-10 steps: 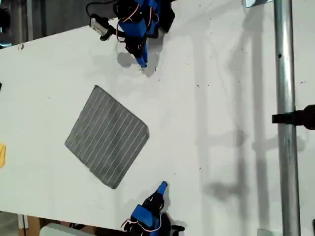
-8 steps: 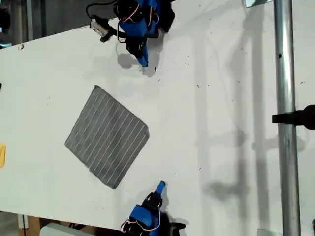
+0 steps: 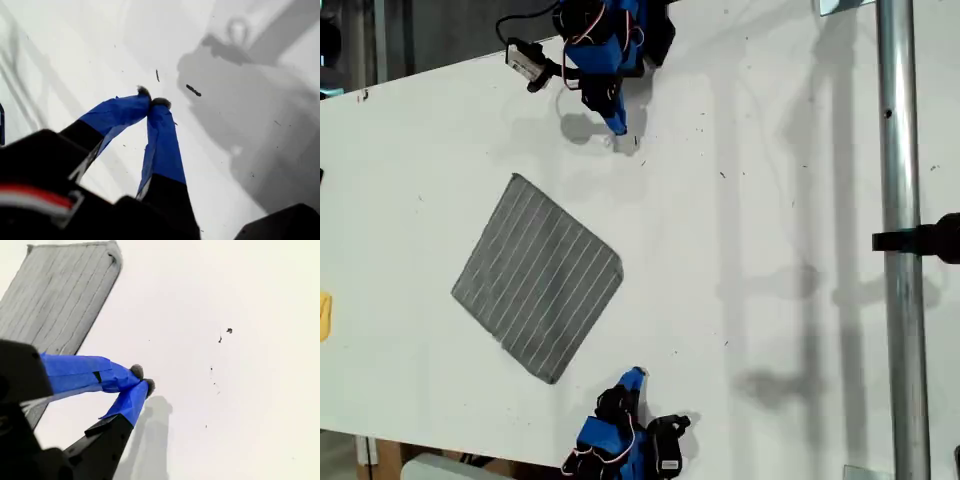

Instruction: Grasp corners of a towel and fold twice.

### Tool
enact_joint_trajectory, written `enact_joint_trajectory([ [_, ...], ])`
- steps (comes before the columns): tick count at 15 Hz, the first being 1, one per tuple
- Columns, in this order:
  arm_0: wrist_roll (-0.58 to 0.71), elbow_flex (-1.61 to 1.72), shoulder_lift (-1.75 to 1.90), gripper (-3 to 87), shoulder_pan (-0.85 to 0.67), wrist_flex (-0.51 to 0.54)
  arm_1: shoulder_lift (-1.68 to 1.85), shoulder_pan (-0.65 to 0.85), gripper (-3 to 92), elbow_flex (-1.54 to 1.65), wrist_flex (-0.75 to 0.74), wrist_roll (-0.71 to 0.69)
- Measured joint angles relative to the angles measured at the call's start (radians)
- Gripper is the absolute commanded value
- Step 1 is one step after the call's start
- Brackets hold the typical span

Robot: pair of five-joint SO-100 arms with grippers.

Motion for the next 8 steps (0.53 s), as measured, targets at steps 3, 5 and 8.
enact_joint_trajectory([
  [3,-0.074,-0.014,0.000,-2.9,0.000,-0.014,0.000,-0.026,-0.3,-0.015,-0.026,0.000],
  [5,-0.075,-0.043,-0.002,-2.9,0.000,-0.008,0.000,-0.025,-0.3,-0.051,-0.026,0.000],
  [8,-0.034,-0.176,-0.011,-2.9,-0.032,0.058,-0.069,-0.038,-0.3,-0.132,-0.031,-0.011],
])
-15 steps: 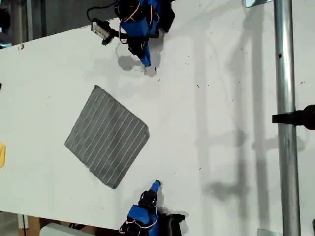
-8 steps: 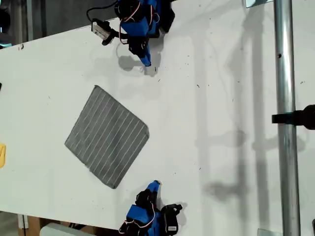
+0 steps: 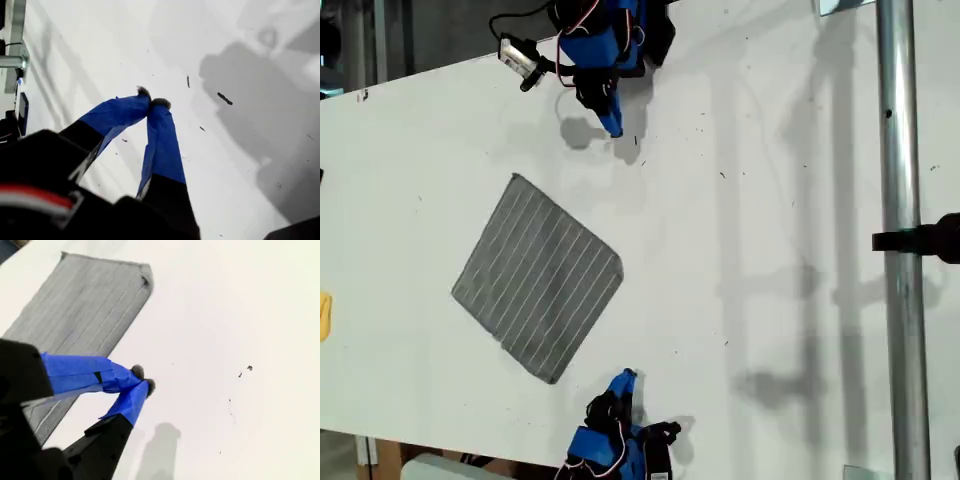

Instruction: Grasp corners of a towel and fold twice.

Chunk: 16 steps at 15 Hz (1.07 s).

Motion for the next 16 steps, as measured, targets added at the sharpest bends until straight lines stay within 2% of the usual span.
enact_joint_trajectory([
  [5,0.094,-0.225,-0.224,-2.9,-0.051,-0.021,-0.207,0.003,-0.3,-0.183,-0.054,-0.087],
  [9,0.218,-0.477,-0.495,-2.9,-0.130,-0.038,-0.468,0.057,-0.3,-0.402,-0.095,-0.206],
  [16,0.448,-0.959,-0.894,-2.9,-0.336,0.115,-0.985,0.095,-0.3,-0.894,-0.101,-0.356],
])
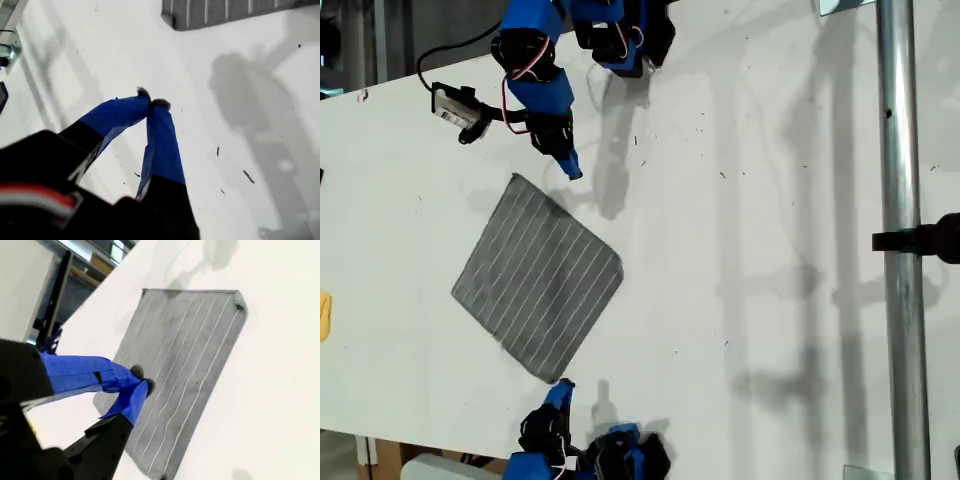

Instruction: Grasp corners of a towel and fold twice.

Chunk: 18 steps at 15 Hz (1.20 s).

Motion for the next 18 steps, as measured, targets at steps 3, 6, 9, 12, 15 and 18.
enact_joint_trajectory([
  [3,0.046,-0.098,-0.112,-2.9,-0.046,0.031,-0.216,-0.002,-0.3,-0.212,-0.003,-0.037],
  [6,0.078,-0.103,-0.138,-2.9,-0.100,0.046,-0.430,-0.026,-0.3,-0.405,-0.014,-0.058],
  [9,0.127,-0.103,-0.166,-2.8,-0.189,0.081,-0.618,-0.057,-0.3,-0.558,-0.038,-0.061],
  [12,0.186,-0.103,-0.221,-2.8,-0.310,0.104,-0.726,-0.071,1.9,-0.638,-0.069,-0.100],
  [15,0.207,-0.103,-0.259,-2.8,-0.359,0.104,-0.919,-0.074,19.7,-0.838,-0.025,-0.247],
  [18,0.207,-0.103,-0.267,-2.8,-0.364,0.104,-1.051,-0.071,24.0,-0.940,0.005,-0.402],
])
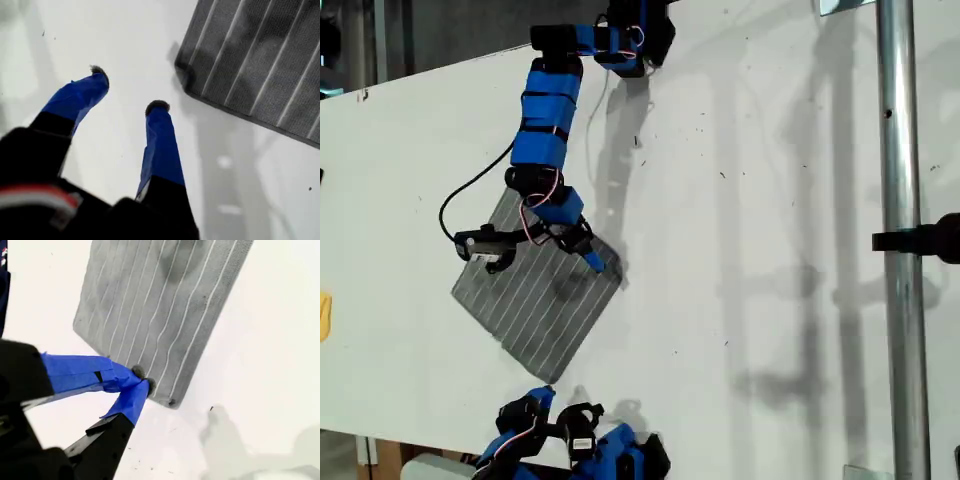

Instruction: Grasp corners of a towel and fold twice.

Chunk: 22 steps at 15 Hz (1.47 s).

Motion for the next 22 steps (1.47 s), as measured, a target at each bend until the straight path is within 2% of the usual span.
enact_joint_trajectory([
  [4,0.000,0.000,-0.014,-2.8,-0.011,0.000,-0.129,0.023,24.3,-0.008,-0.028,-0.044],
  [5,0.000,0.000,-0.018,-2.8,-0.011,0.000,-0.156,0.031,21.5,-0.008,-0.054,-0.054],
  [6,0.000,0.000,-0.018,-2.8,-0.011,0.000,-0.183,0.034,7.1,-0.008,-0.080,-0.057],
  [7,0.000,0.000,-0.018,-2.8,-0.011,0.000,-0.202,0.038,-0.3,-0.008,-0.106,-0.061],
  [15,0.000,0.002,-0.051,-2.8,-0.012,-0.017,-0.299,0.066,-0.4,-0.018,-0.304,-0.061],
  [22,0.018,0.032,-0.075,-2.8,-0.043,-0.061,-0.425,0.064,-0.4,-0.018,-0.318,-0.048],
])
